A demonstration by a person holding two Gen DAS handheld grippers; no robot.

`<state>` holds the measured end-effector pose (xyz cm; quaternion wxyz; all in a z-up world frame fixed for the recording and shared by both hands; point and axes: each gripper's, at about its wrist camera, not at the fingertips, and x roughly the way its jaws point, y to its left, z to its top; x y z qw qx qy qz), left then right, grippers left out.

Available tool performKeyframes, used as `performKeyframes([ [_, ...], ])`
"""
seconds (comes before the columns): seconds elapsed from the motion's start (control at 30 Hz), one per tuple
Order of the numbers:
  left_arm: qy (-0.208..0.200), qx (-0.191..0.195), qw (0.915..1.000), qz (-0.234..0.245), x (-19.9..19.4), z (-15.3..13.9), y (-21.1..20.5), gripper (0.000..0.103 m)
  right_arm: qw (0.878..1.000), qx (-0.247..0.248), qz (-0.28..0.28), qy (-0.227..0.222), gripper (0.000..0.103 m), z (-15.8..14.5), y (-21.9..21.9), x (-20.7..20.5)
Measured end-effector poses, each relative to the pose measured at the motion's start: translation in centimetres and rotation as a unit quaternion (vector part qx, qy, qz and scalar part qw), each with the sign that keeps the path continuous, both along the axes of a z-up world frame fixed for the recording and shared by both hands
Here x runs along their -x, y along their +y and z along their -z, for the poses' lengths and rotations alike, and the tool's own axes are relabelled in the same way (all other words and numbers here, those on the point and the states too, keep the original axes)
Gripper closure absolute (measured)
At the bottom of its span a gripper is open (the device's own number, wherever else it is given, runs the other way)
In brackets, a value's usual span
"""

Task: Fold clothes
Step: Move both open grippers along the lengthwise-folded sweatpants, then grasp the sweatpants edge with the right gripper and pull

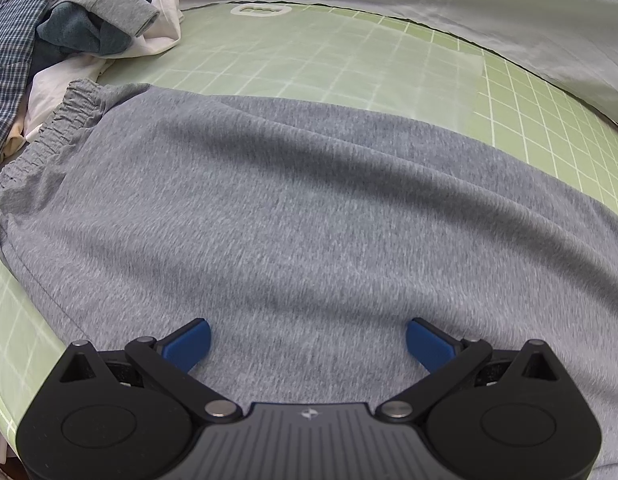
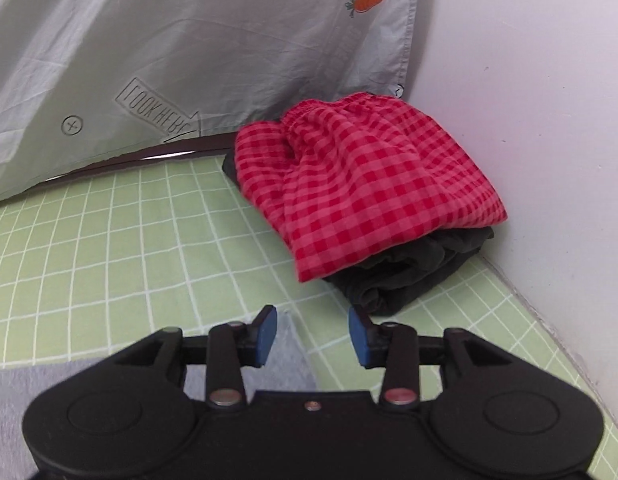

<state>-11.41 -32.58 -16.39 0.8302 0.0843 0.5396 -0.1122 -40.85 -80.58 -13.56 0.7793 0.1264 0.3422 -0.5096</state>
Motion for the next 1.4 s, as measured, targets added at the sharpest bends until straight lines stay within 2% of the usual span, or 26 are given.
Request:
performKeyframes([
  [0.13,0.012,-0.005,0.9999,0.007,0.5,-0.1,0.4,0.000,0.999,-0.041,-0.036,0.004,0.050,1.5,5.2,0.7],
  [0.2,0.013,-0.009,0.9998,0.015,1.1,-0.2,0.9,0.000,0.996,-0.066,-0.055,0.002,0.049,2.2,7.6,1.1],
  [0.33,0.000,-0.018,0.9978,0.064,3.2,-0.8,0.7,0.000,0.986,-0.111,-0.125,-0.013,0.044,2.9,12.8,1.0],
  [0.43,-0.007,-0.015,0.9937,0.110,4.7,-1.1,-0.1,0.000,0.979,-0.103,-0.174,-0.004,0.042,2.8,16.1,-0.1],
  [0.5,-0.008,-0.036,0.9889,0.144,5.7,-0.7,-0.9,0.000,0.974,-0.114,-0.197,0.001,0.040,2.7,17.2,-0.6],
  [0.6,-0.022,-0.052,0.9819,0.181,7.1,-0.5,-1.1,0.000,0.971,-0.114,-0.210,0.008,0.040,2.5,18.9,-0.4],
  [0.7,-0.008,-0.037,0.9817,0.187,7.5,-0.3,0.2,0.000,0.971,-0.111,-0.211,0.010,0.039,2.5,20.2,0.6],
  [0.87,-0.001,-0.024,0.9799,0.198,8.5,-0.1,1.9,0.000,0.976,-0.130,-0.176,0.008,0.030,2.5,21.0,2.5],
  [1.03,0.025,-0.002,0.9829,0.182,8.3,-0.1,4.4,0.000,0.978,-0.114,-0.172,0.036,0.029,1.7,22.7,2.0],
  [1.17,0.019,0.037,0.9866,0.157,7.3,-1.3,7.8,0.000,0.976,-0.086,-0.199,0.022,0.028,0.4,25.5,-0.5],
  [1.3,-0.007,0.037,0.9931,0.111,4.4,-2.9,12.1,0.000,0.976,-0.108,-0.191,0.009,0.036,0.7,28.1,-3.5],
  [1.4,-0.029,0.039,0.9966,0.067,1.7,-3.7,15.5,0.000,0.977,-0.137,-0.159,-0.027,0.042,0.8,29.1,-4.7],
])
